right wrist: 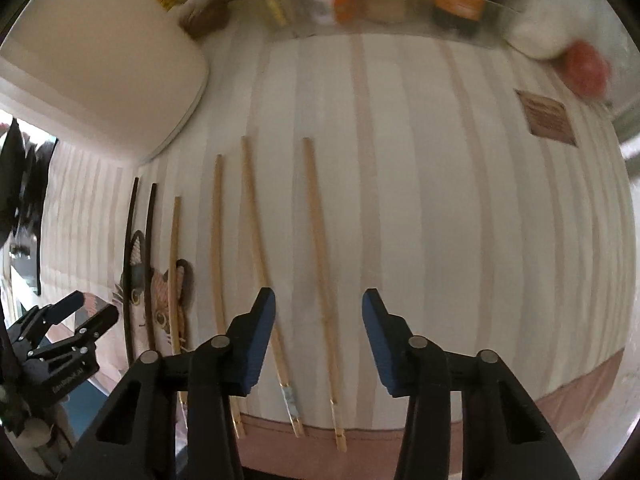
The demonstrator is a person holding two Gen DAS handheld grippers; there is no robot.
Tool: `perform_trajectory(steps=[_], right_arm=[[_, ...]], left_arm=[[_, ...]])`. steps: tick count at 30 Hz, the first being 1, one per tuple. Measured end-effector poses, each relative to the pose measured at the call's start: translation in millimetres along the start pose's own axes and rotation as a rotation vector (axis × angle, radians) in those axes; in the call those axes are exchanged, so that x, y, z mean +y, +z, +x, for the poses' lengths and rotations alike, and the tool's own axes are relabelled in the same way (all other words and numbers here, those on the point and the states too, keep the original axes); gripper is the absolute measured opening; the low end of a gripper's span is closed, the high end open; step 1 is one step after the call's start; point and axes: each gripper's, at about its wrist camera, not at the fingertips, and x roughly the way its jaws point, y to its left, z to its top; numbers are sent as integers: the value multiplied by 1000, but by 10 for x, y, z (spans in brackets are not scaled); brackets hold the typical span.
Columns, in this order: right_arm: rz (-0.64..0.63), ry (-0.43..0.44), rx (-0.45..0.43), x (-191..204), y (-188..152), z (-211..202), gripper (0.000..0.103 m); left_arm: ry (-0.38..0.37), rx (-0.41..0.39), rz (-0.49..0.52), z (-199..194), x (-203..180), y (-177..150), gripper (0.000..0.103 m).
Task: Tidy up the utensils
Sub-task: 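Move both open tools back down to the chopsticks on the cloth, then close the left tool on a dark chopstick while the right tool grasps a light one, then lift both chopsticks upright off the cloth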
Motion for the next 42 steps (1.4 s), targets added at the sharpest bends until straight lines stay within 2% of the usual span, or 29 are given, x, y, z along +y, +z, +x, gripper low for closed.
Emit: perform_trajectory(steps=[2, 3, 4, 6, 15, 20, 25, 27, 32, 38, 42], right_arm=[[-31, -16, 26, 73, 59, 78, 38], [-56, -34, 49, 120, 77, 137, 31], [-70, -48, 69, 148, 84, 184, 20], [-76, -53, 101, 156, 62, 254, 7], [11, 20, 179, -242, -247, 273, 7], [43, 39, 206, -297, -256, 268, 7], [43, 43, 218, -252, -270, 247, 7], [40, 46, 222, -289, -176, 299, 7], [20, 26, 223, -199, -131, 345, 7], [-39, -29, 201, 31, -115, 369, 7], [-26, -12, 159, 72, -151, 334, 6]], left_arm=[[1, 11, 8, 32, -36, -3, 55], [-3, 20, 13, 46, -55, -11, 54], [-8, 27, 19, 56, -69, -26, 54], [-13, 34, 24, 95, -58, -34, 54], [-36, 56, 24, 135, -28, -103, 53], [-38, 69, 40, 211, -65, 40, 37], [-30, 66, 47, 241, -115, 62, 28], [-31, 63, 49, 253, -134, 58, 24], [-38, 59, 59, 232, -202, 64, 5], [-39, 44, 49, 229, -212, 78, 4], [-48, 20, 34, 137, -119, 43, 4]])
